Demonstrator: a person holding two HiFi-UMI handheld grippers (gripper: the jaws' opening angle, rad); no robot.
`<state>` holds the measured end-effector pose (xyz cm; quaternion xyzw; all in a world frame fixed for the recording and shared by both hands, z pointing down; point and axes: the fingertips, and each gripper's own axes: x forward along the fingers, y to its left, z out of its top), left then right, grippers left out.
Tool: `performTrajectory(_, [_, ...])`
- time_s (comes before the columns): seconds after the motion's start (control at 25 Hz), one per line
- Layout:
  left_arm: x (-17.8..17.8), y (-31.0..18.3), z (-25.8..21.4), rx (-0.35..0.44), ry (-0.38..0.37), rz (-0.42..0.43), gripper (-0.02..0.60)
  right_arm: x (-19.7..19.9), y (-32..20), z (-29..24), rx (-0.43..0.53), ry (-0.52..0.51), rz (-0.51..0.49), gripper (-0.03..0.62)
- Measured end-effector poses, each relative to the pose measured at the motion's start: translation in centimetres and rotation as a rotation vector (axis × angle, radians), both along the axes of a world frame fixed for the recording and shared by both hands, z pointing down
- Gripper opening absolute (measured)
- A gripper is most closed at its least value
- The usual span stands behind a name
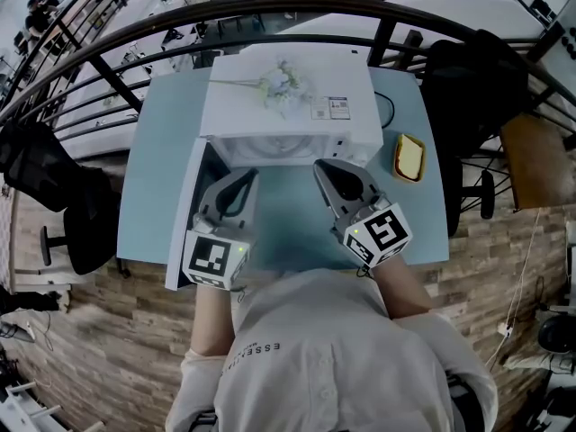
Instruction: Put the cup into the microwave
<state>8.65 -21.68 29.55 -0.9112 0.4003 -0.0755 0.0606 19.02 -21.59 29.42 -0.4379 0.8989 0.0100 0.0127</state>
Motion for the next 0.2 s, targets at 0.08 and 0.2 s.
performTrajectory(0.08, [0.17, 0.0, 0.12, -0.009, -0.006, 0.0, 0.002, 0.19, 0.0, -0.02, 0.005, -0.002, 0.002, 0.015])
performTrajectory(0.2, [0.38, 0.06, 0.27, -0.018, -0.011, 0.001, 0.003, 0.32, 0.15, -0.19, 0.021, -0.003, -0.001, 0.015])
